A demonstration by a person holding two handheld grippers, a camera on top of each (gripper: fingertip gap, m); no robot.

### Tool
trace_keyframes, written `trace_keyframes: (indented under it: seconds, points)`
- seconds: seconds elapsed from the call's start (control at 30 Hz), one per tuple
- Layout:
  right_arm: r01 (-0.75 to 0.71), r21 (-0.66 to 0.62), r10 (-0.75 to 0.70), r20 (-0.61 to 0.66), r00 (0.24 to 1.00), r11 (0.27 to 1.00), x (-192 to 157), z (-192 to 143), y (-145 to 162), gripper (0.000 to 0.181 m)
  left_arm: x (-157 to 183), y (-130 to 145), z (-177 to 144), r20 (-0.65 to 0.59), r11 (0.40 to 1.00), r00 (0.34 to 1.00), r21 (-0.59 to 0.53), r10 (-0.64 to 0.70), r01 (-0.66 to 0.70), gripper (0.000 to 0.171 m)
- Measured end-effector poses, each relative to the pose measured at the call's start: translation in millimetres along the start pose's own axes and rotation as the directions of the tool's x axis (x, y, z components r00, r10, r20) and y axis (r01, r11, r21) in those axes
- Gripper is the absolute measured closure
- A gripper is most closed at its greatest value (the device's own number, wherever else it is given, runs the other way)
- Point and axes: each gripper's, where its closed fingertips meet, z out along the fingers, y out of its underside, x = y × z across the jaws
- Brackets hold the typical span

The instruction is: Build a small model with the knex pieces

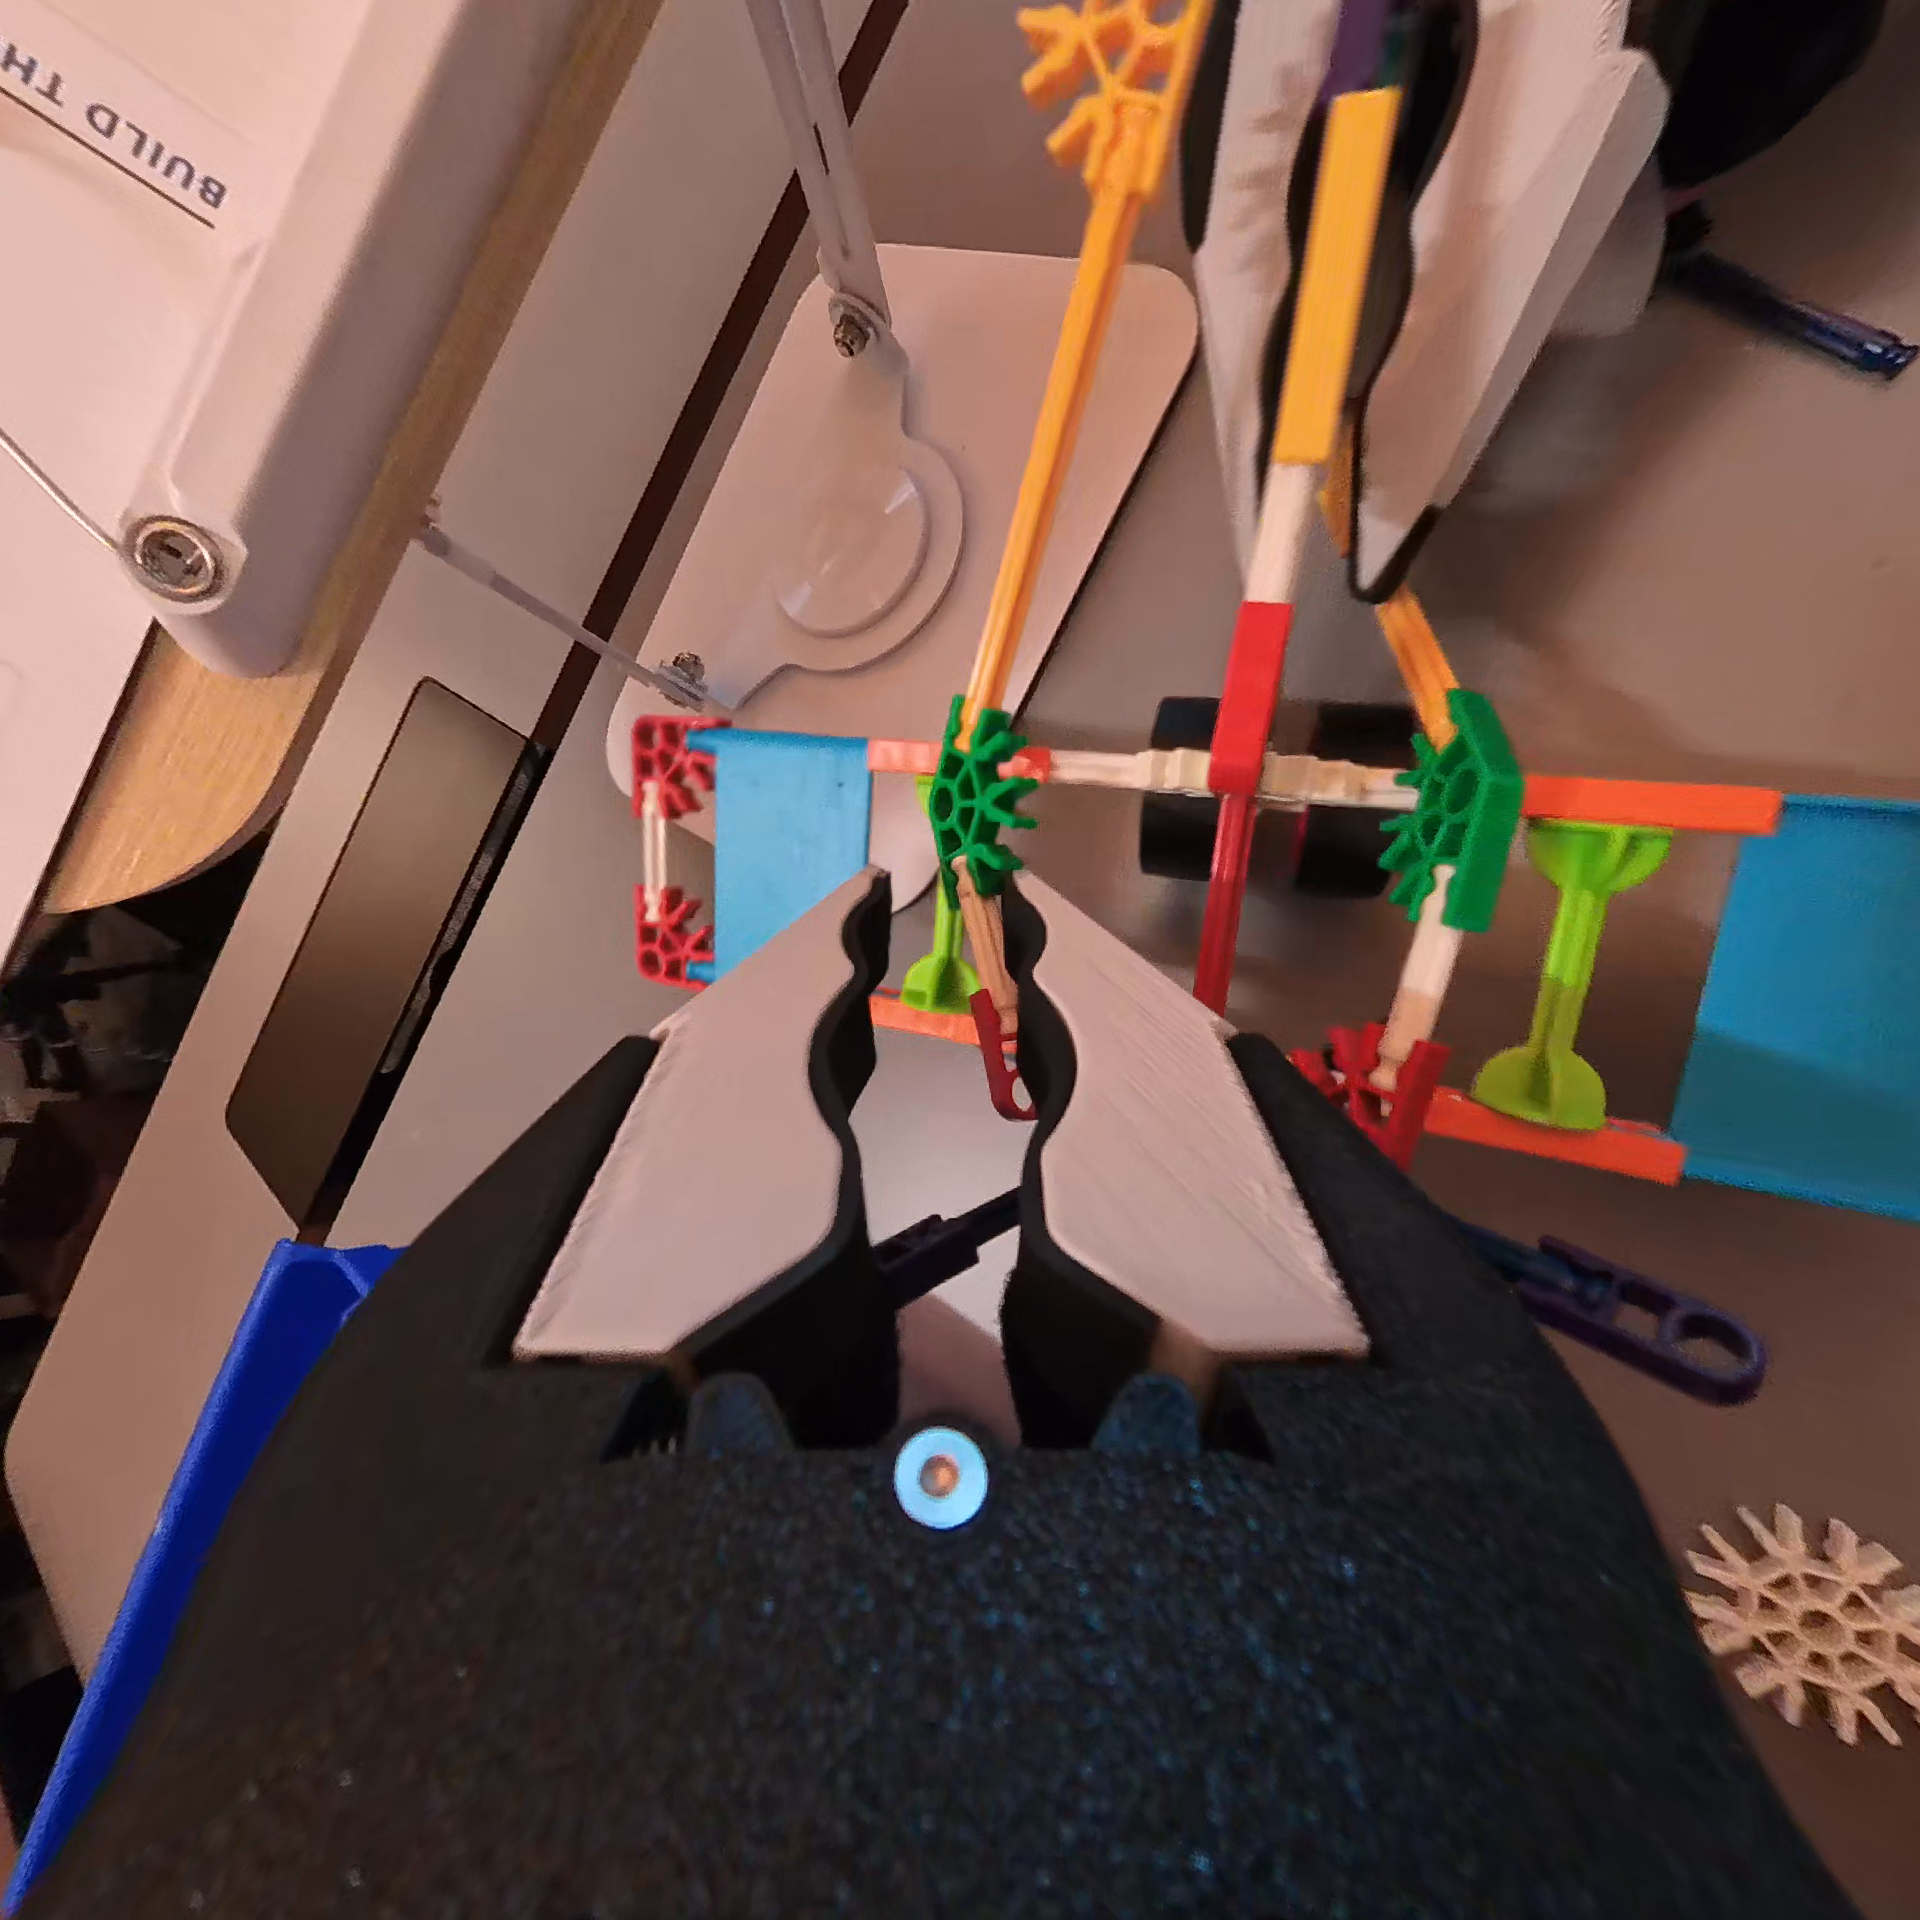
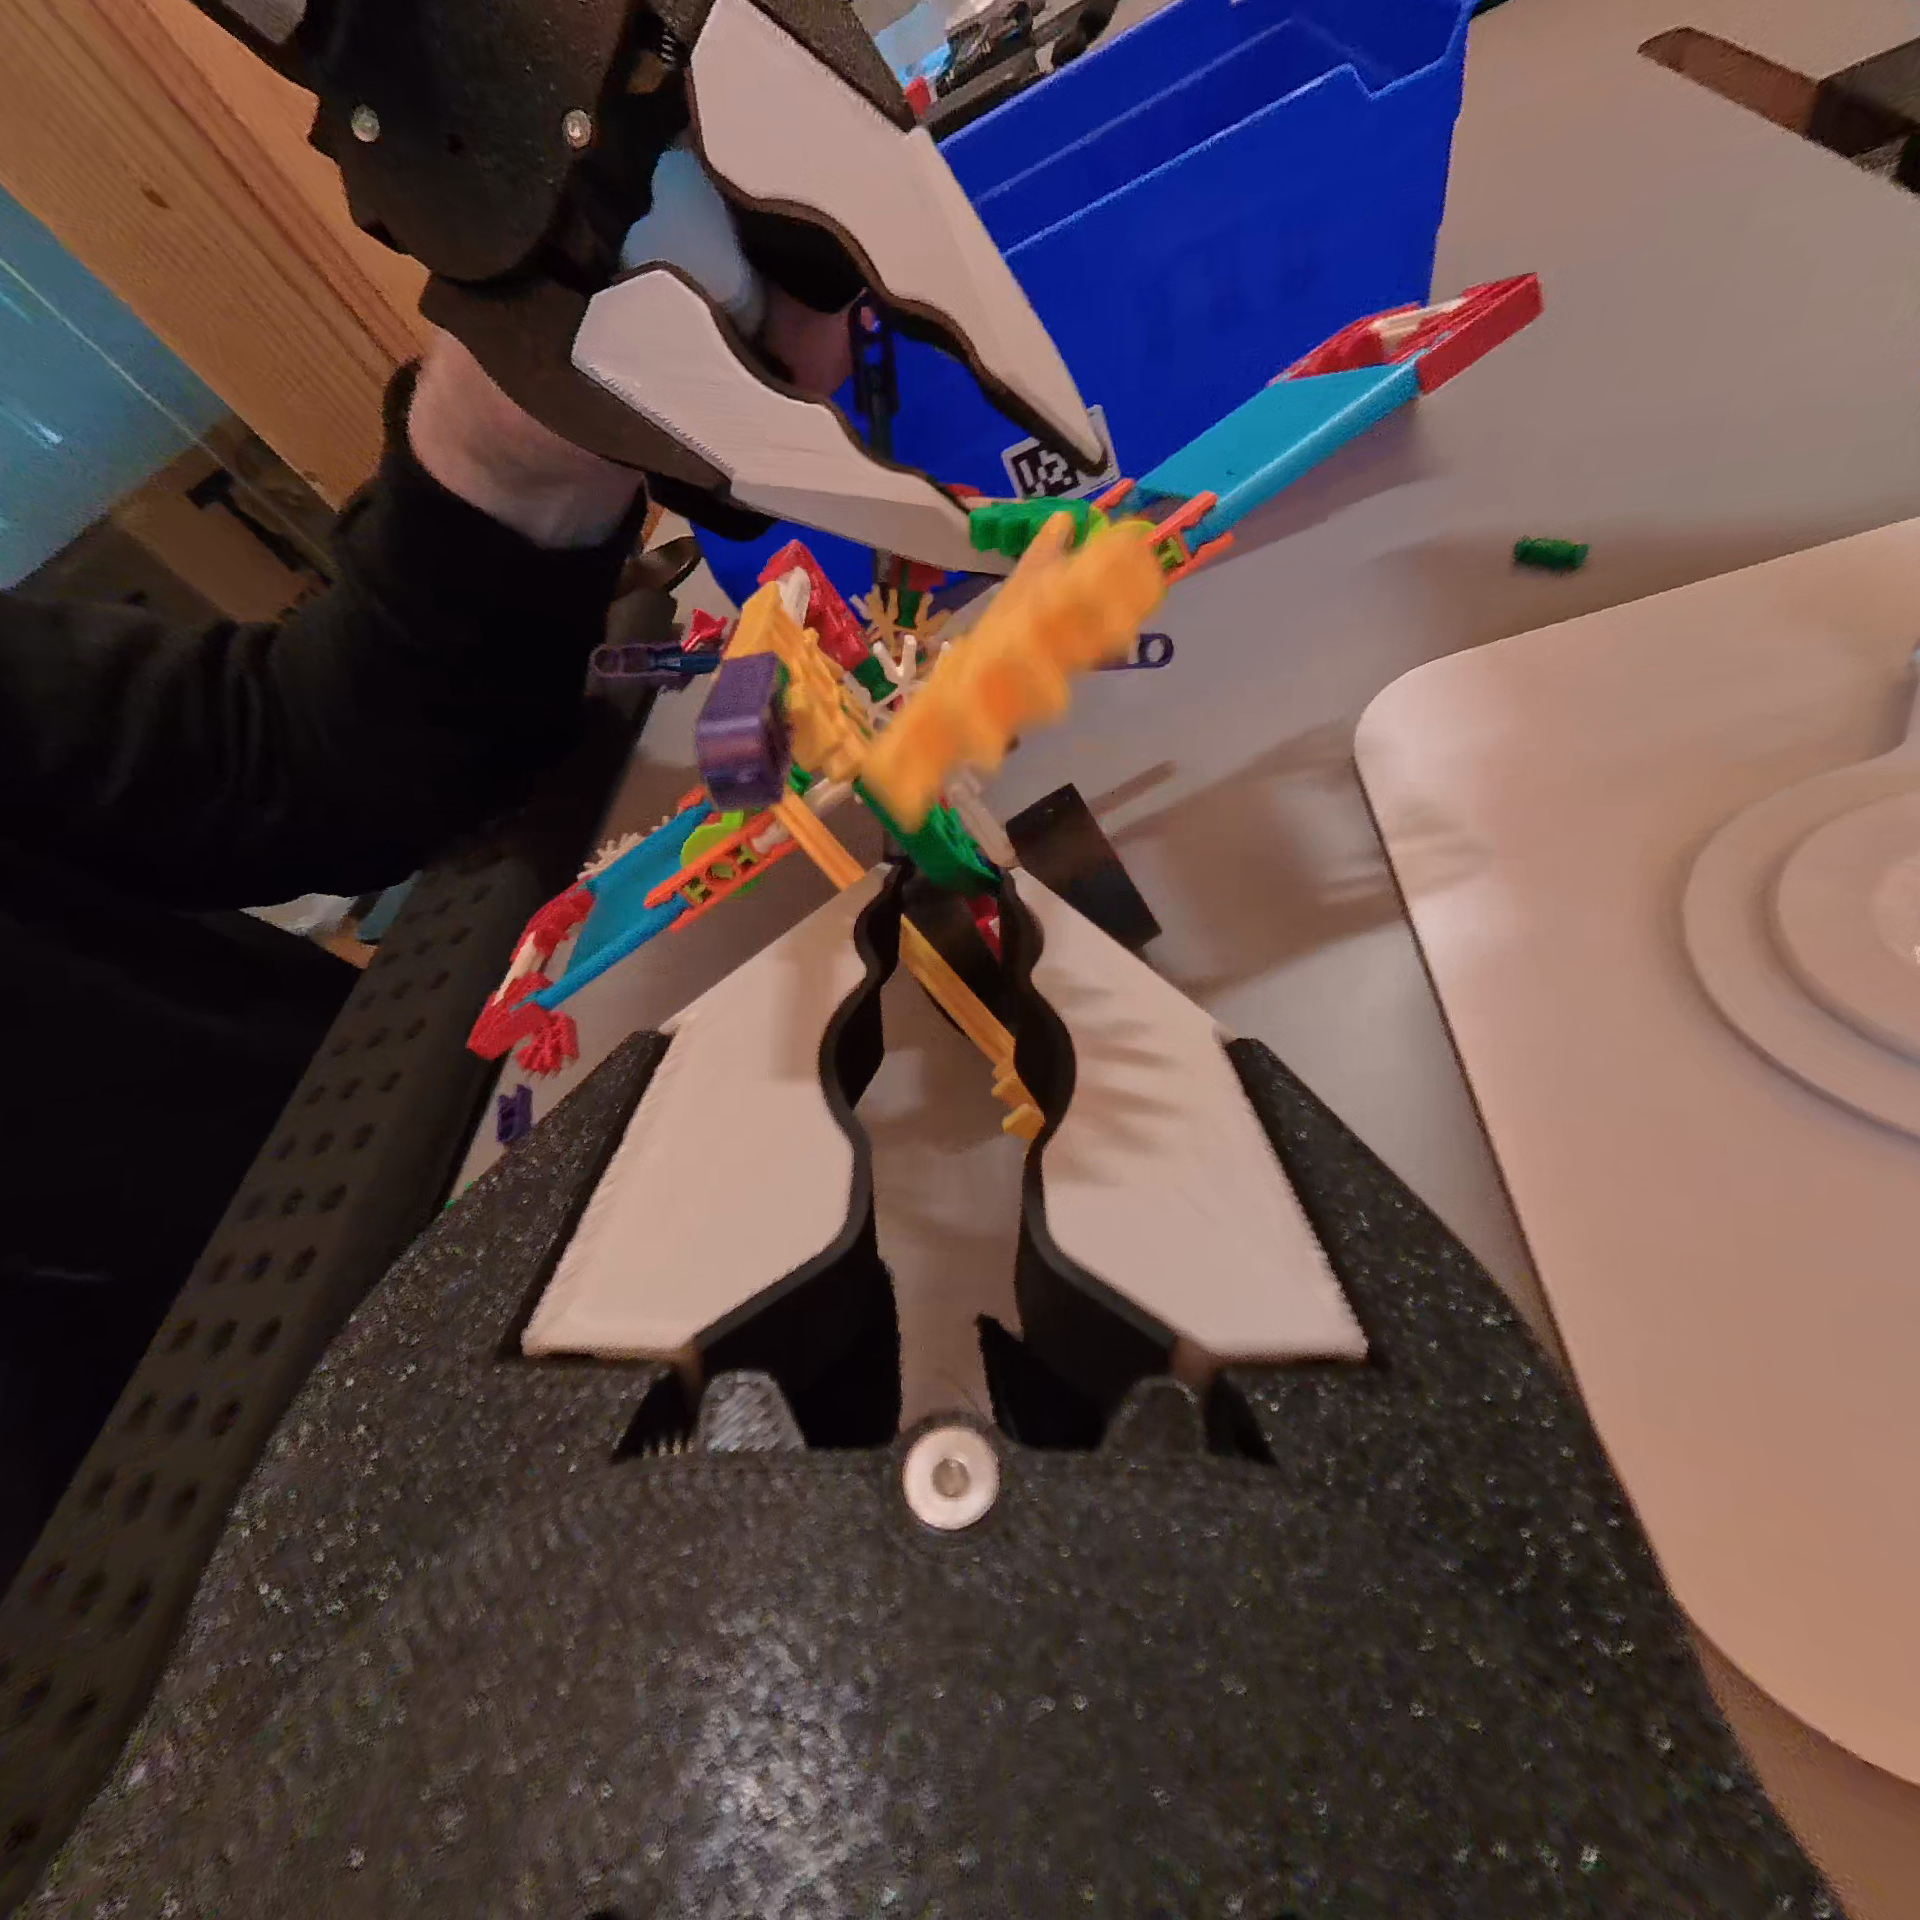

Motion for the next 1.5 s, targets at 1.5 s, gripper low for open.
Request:
trace_keyframes:
  seconds: [1.5]
  points:
    - [0.371,-0.022,-0.339,-0.460,0.821,0.928,55,-68,-40,0.172,3,4,-5,-0.056,1.000,0.998,0.026,0.011,-0.010,0.128]
